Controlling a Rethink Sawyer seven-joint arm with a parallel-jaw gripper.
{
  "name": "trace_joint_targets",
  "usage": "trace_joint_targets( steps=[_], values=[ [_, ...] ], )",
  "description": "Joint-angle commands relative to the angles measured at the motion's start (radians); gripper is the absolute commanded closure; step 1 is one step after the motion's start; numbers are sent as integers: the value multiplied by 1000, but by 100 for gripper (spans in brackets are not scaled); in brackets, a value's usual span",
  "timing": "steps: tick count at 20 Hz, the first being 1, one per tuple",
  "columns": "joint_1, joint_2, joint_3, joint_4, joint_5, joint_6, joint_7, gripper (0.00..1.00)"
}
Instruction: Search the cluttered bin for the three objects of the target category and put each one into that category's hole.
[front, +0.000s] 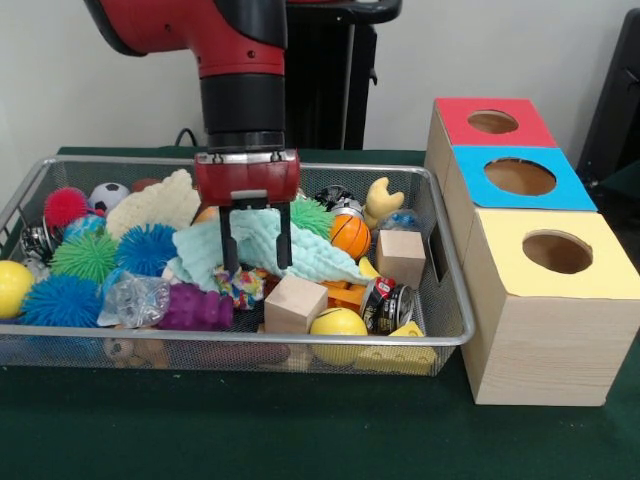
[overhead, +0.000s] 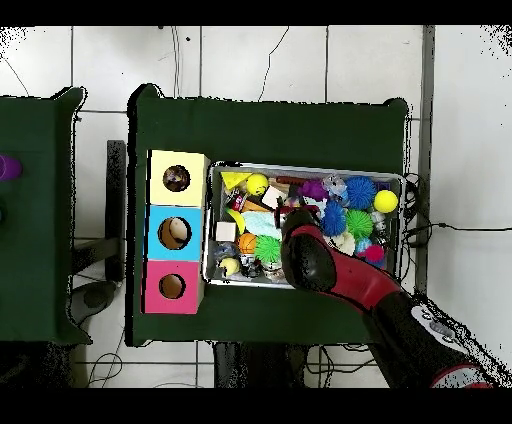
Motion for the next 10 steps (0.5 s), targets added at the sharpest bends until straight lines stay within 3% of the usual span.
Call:
trace_joint_targets(
  steps=[1,6,10],
  values=[
    [24,-67,25,-15,55,86,230,0],
    [45,-80,10,-7,71,85,235,0],
    [39,-21,12,-33,50,36,228,0]
  ],
)
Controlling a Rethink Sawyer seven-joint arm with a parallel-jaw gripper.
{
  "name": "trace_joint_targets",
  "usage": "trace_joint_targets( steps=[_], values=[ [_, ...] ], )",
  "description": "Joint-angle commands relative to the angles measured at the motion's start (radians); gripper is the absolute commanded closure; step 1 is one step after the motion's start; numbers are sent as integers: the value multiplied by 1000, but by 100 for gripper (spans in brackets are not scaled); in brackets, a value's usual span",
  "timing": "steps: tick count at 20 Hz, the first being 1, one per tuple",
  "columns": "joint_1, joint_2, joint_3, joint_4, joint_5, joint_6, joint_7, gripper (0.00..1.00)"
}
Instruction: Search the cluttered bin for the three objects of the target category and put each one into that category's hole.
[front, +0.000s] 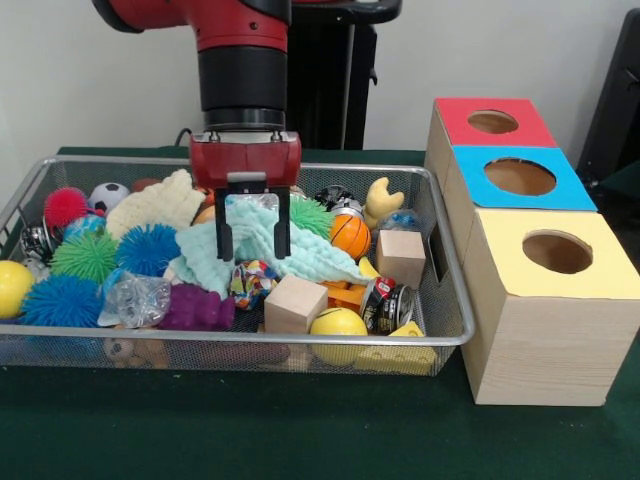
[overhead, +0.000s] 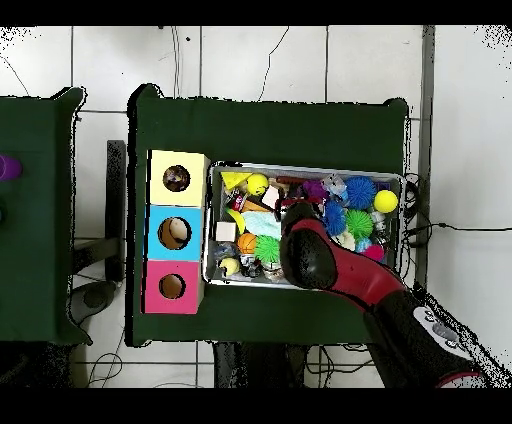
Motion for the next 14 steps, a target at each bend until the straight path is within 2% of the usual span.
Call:
trace_joint_targets(
  steps=[1,6,14],
  values=[
    [11,63,12,-44,20,17,228,0],
    [0,122,18,-67,-7,-29,225,0],
    [-61,170,55,-106,-59,-7,181,0]
  ],
)
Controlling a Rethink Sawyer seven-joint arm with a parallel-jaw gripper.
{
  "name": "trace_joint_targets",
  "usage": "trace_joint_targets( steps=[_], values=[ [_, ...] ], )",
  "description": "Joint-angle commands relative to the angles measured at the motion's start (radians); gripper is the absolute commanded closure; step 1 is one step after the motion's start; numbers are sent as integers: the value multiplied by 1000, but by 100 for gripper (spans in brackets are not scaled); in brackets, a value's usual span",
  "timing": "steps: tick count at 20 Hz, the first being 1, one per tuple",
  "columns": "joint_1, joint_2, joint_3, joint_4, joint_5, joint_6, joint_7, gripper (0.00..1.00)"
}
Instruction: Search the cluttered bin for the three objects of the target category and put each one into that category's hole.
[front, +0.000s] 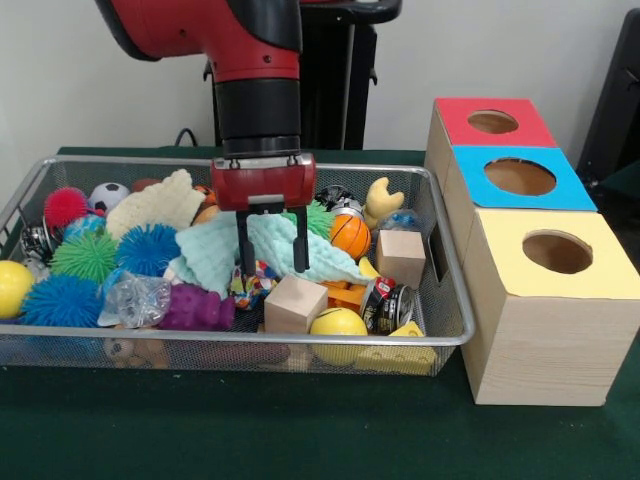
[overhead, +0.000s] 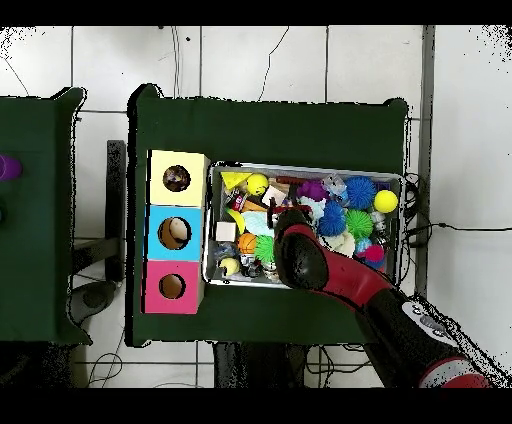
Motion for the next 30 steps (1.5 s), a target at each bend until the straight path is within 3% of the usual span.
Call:
trace_joint_targets(
  steps=[1,12,30],
  values=[
    [-60,86,57,-107,-58,-9,180,0],
    [-89,85,75,-105,-85,6,179,0],
    [-54,167,41,-137,-98,-119,201,0]
  ],
)
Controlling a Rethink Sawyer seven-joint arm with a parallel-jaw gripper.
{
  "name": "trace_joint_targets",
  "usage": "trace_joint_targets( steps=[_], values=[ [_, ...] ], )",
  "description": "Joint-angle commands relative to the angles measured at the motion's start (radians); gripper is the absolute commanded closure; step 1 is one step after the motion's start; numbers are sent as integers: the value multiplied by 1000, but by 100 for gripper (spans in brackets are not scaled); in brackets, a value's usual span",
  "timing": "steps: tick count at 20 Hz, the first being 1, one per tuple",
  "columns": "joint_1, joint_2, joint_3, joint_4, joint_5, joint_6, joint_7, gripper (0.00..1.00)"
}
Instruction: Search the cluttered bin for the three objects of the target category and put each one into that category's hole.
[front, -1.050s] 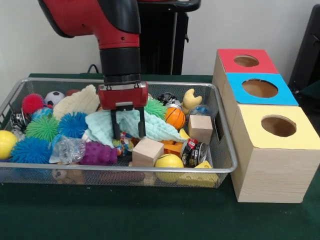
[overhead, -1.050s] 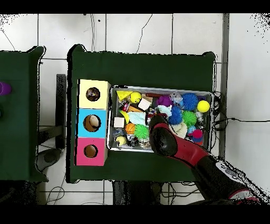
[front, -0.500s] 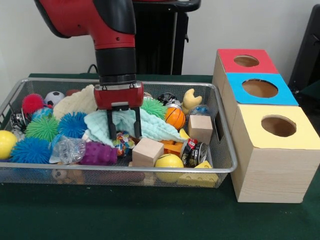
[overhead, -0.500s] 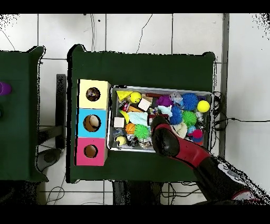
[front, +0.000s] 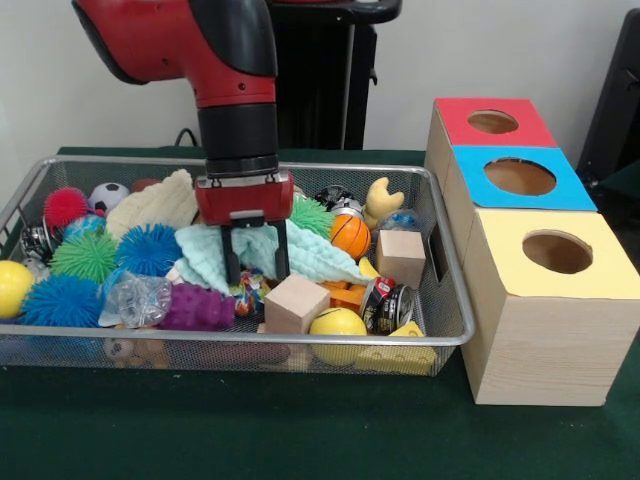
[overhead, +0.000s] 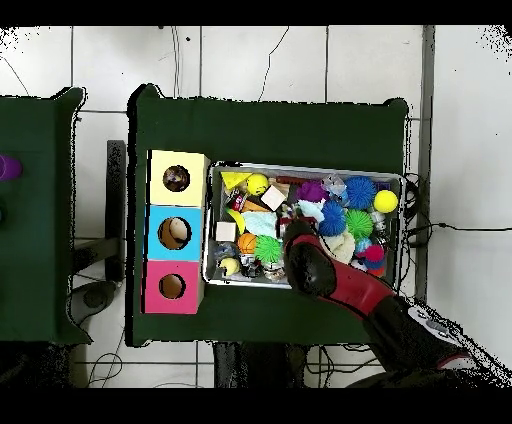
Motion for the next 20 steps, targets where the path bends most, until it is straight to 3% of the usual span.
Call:
trace_joint_targets(
  steps=[1,10,11,20],
  values=[
    [23,79,31,-132,-46,-102,201,0],
    [24,71,29,-123,-43,-111,198,0],
    [24,71,29,-125,-50,-117,195,100],
    [22,71,30,-125,-53,-135,206,100]
  ],
)
